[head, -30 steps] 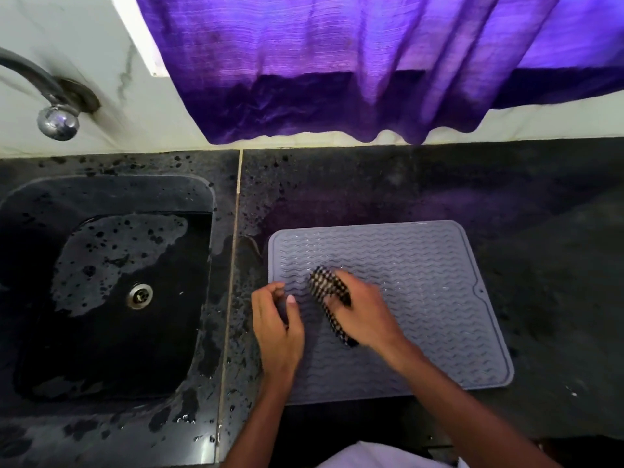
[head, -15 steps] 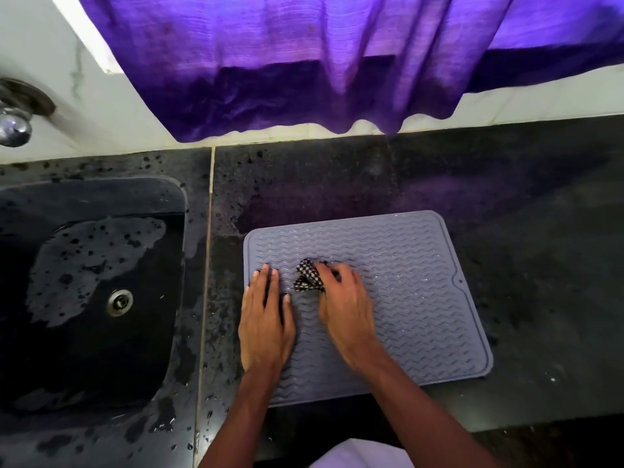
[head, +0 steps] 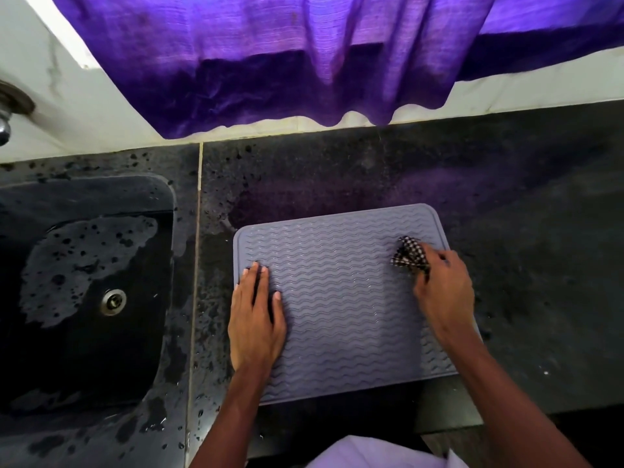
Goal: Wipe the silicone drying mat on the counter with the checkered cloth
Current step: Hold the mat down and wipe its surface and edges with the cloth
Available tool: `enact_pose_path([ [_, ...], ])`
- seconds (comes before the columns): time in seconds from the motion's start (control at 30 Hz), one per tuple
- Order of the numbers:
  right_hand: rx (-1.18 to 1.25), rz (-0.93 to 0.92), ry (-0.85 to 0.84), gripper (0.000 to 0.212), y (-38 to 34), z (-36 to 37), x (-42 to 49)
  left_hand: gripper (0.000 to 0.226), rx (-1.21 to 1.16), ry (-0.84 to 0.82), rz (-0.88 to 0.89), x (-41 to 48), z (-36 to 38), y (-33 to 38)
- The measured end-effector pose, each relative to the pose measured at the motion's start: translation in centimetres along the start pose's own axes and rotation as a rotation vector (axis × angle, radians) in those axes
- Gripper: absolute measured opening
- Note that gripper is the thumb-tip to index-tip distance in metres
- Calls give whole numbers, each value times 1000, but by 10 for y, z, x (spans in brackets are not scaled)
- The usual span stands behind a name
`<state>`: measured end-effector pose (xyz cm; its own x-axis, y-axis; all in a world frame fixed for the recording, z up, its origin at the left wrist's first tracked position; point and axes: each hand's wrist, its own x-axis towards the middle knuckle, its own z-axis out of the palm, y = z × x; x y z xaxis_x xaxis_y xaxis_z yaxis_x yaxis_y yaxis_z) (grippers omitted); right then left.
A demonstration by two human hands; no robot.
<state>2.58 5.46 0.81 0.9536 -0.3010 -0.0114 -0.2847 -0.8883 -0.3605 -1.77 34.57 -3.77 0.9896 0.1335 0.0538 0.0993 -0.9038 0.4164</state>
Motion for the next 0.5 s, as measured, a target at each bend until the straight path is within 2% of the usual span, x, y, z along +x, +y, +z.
enact_pose_path([
  [0.17,-9,111,92,49,31,-17,12,58,12,-8,10,0,0,0],
  [0.27,71,164,188,49,30,-27,13,65,37,-31,8,1,-1,2],
  [0.37,152,21,208,48,-8,-25,-1,71,96,-69,8,0,-1,4],
  [0.5,224,-233,43,55,-78,4,-39,73,119,-93,13,0,-1,3],
])
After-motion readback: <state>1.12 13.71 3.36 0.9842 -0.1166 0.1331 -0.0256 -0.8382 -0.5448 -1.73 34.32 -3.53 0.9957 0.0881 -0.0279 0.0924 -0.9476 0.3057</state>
